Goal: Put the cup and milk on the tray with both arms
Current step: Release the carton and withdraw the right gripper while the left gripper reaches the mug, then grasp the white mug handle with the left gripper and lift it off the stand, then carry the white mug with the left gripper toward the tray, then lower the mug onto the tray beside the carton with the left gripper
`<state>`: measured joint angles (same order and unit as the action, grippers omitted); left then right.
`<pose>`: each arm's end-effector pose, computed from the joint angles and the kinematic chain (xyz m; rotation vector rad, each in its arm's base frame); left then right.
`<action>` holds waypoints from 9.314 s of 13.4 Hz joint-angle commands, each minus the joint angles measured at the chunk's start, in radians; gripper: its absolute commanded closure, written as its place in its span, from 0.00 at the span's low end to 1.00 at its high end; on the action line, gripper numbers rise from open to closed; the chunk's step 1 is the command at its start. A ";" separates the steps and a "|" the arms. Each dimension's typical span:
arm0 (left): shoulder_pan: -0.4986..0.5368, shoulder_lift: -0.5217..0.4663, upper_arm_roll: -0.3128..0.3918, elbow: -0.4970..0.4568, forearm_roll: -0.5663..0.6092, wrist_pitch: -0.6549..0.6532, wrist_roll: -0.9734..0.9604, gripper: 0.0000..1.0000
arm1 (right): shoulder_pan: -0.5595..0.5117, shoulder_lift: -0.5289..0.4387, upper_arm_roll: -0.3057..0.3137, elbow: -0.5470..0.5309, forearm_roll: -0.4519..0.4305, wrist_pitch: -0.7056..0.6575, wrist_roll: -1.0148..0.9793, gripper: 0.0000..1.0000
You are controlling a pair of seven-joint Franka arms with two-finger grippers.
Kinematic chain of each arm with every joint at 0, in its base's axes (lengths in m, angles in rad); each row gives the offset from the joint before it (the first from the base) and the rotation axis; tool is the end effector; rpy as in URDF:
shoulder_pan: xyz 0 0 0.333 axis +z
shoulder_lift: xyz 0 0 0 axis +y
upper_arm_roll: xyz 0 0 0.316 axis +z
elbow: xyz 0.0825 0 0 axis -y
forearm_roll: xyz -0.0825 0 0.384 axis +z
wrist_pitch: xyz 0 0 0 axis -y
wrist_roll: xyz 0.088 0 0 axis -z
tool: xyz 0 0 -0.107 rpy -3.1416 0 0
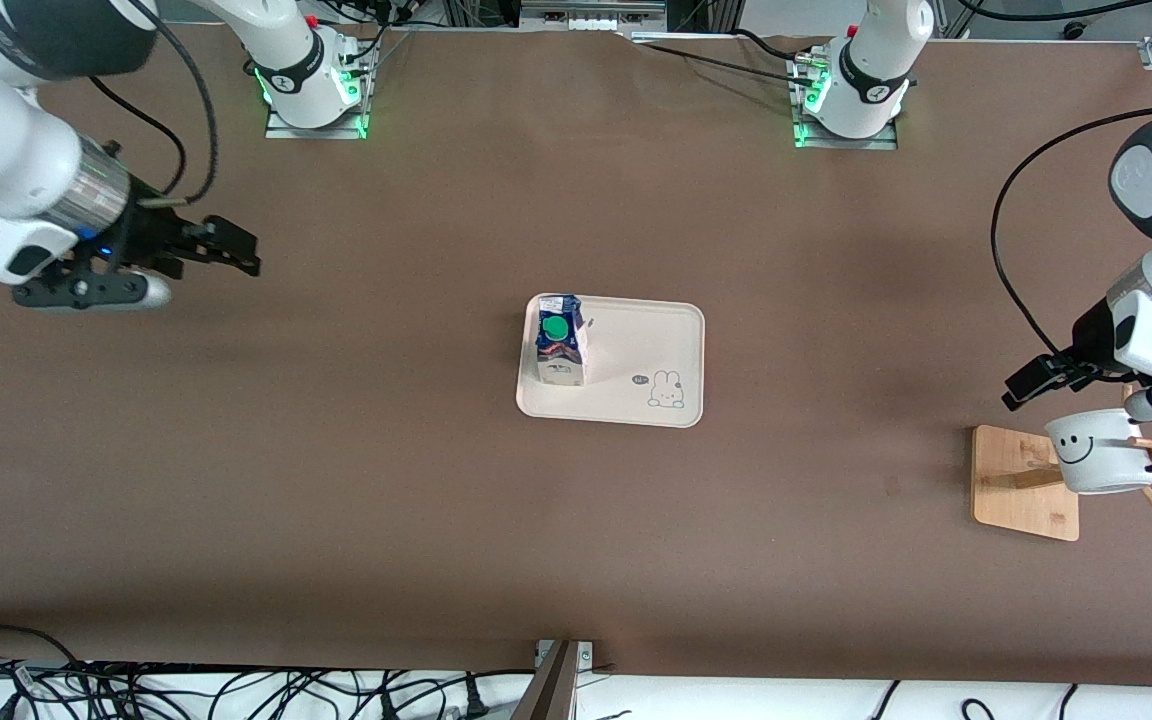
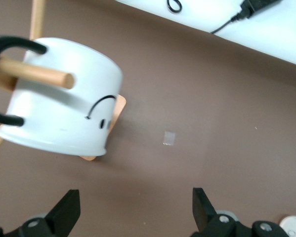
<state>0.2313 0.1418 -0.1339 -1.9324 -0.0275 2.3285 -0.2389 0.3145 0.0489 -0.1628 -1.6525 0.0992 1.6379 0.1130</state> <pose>0.6113 0.0621 0.4405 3.0101 0.5421 0.3873 0.5619 0.0980 0.5648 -3.0575 -0.0441 0.1136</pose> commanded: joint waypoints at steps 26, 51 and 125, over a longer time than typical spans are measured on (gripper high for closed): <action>0.062 0.087 -0.026 -0.263 -0.109 0.945 -0.207 0.93 | -0.196 -0.075 0.169 -0.013 -0.124 0.014 -0.158 0.00; 0.048 -0.021 -0.400 0.107 -0.094 -0.275 -0.165 1.00 | -0.193 -0.075 0.170 -0.013 -0.119 0.013 -0.158 0.00; -0.471 0.491 -0.202 0.601 0.135 -0.570 -0.315 0.00 | -0.181 -0.076 0.163 -0.021 -0.119 -0.003 -0.156 0.00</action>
<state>-0.2856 0.7224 -0.3275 -1.3140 0.0981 1.8179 -0.6671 0.1325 -0.0309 0.0027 -1.6871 -0.0209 1.6505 -0.0329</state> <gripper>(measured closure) 0.000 0.000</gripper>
